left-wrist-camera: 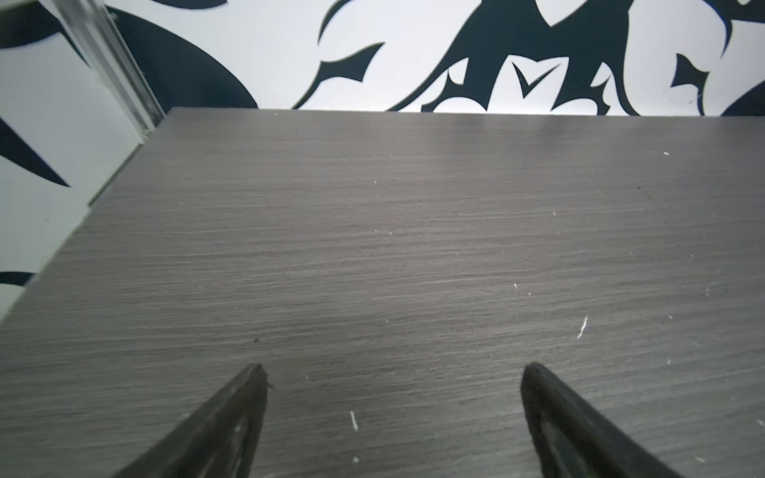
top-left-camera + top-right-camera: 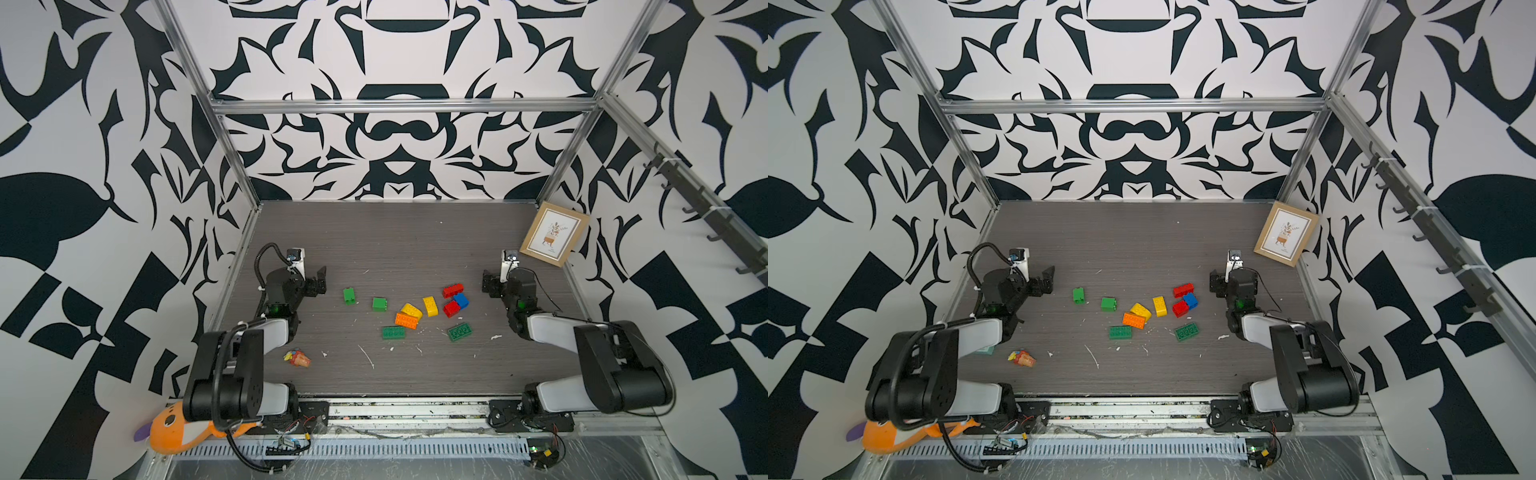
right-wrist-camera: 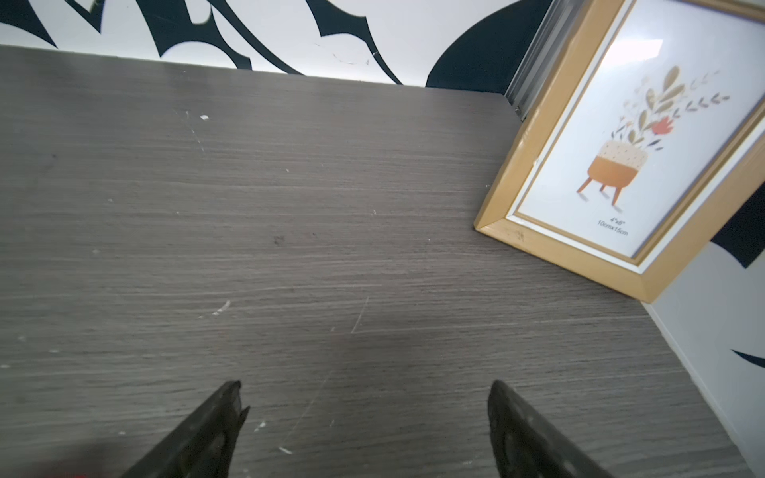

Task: Assemble an ice cream with lego
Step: Pick up the lego brick from the center of the board.

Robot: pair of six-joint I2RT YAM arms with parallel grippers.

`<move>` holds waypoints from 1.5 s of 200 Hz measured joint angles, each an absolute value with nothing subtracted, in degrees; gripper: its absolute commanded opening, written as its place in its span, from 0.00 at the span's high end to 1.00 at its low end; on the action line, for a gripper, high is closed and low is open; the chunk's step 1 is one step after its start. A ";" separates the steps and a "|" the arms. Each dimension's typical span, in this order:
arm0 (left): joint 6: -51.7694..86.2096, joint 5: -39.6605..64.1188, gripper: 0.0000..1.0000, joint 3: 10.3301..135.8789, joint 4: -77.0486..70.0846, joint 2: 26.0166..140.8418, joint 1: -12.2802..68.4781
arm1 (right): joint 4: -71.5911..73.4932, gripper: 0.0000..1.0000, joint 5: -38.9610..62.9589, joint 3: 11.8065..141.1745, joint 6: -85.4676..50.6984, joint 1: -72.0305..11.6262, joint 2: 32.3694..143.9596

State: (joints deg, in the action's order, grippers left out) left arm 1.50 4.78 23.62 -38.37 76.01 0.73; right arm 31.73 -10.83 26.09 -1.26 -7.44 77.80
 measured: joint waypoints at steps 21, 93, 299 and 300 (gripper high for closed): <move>5.96 5.58 0.01 28.67 -30.68 69.12 2.31 | 20.05 0.21 -5.50 33.74 -4.54 -9.26 71.92; 21.39 10.74 0.01 37.01 -4.84 57.21 11.16 | -3.90 0.25 14.72 49.01 -1.67 -35.83 70.50; 24.99 29.41 0.01 46.11 15.57 56.86 3.79 | -5.32 0.29 24.86 72.23 17.06 -43.48 113.40; 24.97 29.43 0.01 46.11 15.59 56.86 3.79 | -5.37 0.29 24.86 72.29 17.06 -43.48 113.47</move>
